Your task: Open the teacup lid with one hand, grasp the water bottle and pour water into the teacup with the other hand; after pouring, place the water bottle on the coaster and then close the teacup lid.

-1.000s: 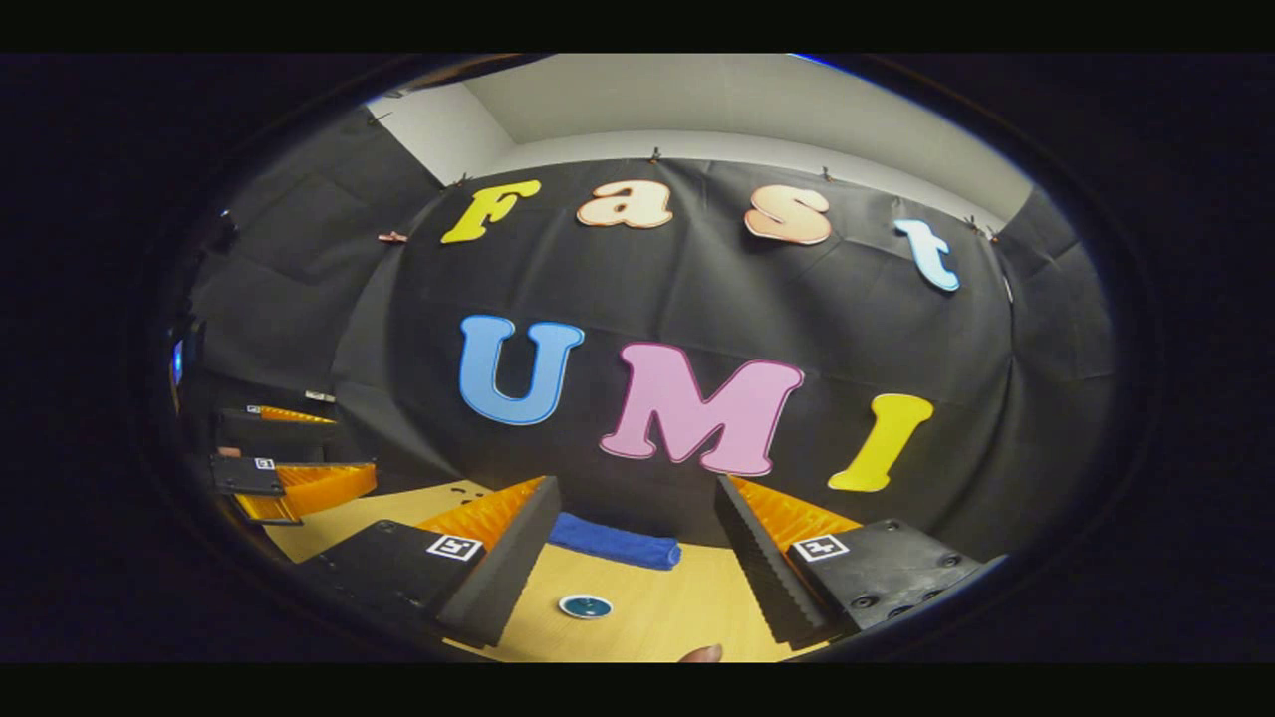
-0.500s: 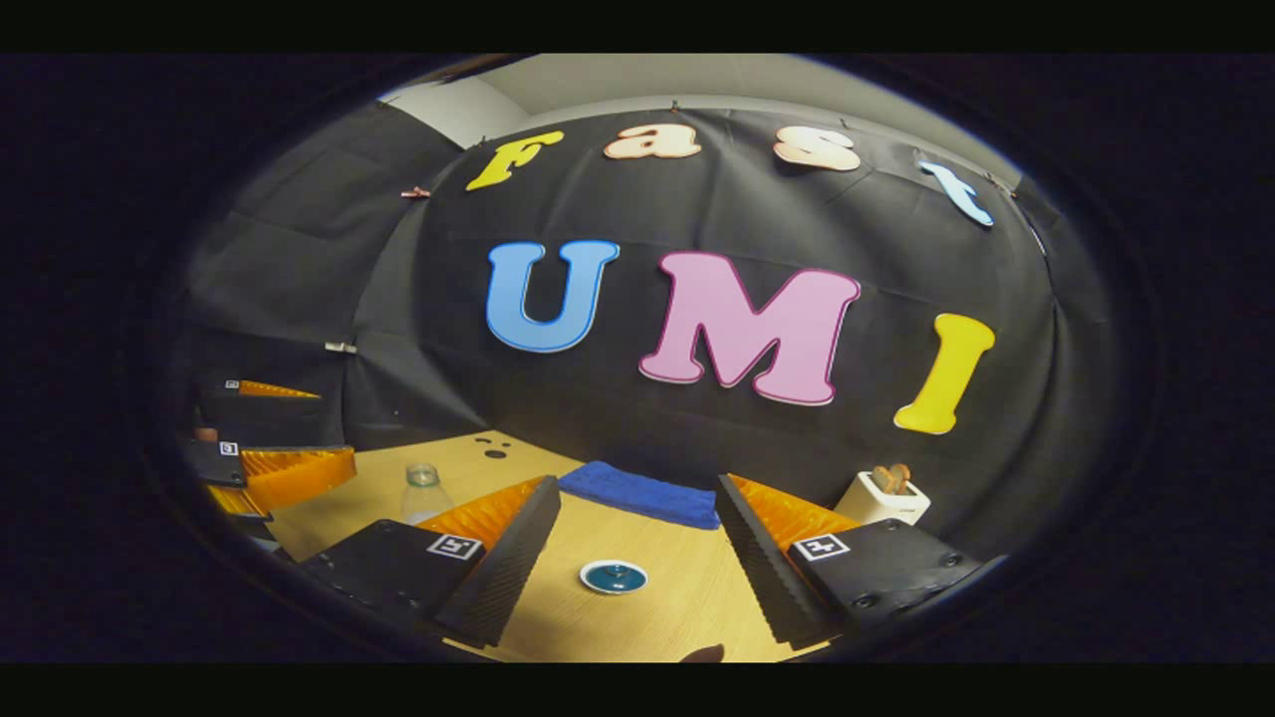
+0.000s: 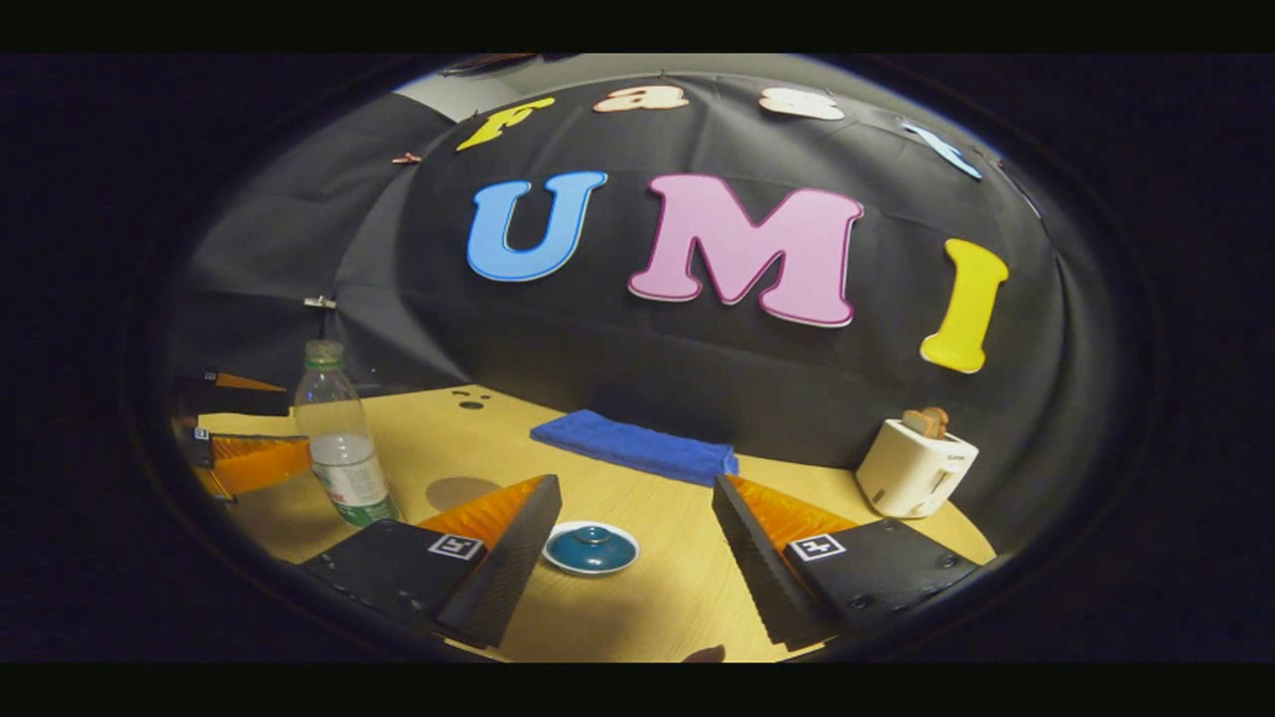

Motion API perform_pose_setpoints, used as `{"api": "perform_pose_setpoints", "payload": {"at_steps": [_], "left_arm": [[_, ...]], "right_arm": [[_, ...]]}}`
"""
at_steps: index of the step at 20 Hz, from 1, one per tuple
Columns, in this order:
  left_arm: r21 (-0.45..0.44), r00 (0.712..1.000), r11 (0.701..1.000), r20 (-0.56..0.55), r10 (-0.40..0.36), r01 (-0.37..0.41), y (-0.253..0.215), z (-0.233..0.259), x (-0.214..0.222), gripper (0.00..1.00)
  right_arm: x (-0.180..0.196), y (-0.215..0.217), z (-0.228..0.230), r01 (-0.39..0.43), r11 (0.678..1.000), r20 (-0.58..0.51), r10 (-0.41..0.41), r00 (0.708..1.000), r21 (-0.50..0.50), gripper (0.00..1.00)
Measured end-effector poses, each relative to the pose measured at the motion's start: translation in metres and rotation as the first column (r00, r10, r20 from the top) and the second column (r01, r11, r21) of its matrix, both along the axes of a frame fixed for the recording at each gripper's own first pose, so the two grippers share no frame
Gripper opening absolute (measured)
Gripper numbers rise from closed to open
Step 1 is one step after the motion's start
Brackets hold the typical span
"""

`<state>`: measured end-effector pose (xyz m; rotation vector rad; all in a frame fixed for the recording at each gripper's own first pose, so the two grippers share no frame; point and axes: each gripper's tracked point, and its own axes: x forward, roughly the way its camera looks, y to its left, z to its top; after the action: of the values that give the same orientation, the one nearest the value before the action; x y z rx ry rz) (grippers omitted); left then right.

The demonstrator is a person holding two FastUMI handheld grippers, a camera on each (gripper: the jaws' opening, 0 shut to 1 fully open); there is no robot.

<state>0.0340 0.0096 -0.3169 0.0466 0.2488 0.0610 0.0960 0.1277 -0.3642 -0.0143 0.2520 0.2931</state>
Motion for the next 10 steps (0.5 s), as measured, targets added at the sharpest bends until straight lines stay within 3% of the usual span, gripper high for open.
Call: {"api": "perform_pose_setpoints", "payload": {"at_steps": [3,6,10], "left_arm": [[-0.025,1.0,1.0,-0.005,-0.012,0.012,-0.005,-0.014,0.008,0.97],[-0.033,1.0,0.999,-0.011,-0.019,0.018,-0.007,-0.024,0.011,0.97],[-0.027,1.0,0.999,-0.012,-0.018,0.017,-0.008,-0.029,0.015,0.97]], "right_arm": [[0.003,0.015,-0.031,-0.037,0.999,-0.072,0.037,0.997,0.008,0.83],[0.007,0.027,-0.049,-0.059,0.998,-0.125,0.058,0.99,-0.006,0.83],[0.016,0.033,-0.063,-0.062,0.998,-0.157,0.06,0.986,-0.007,0.73]]}}
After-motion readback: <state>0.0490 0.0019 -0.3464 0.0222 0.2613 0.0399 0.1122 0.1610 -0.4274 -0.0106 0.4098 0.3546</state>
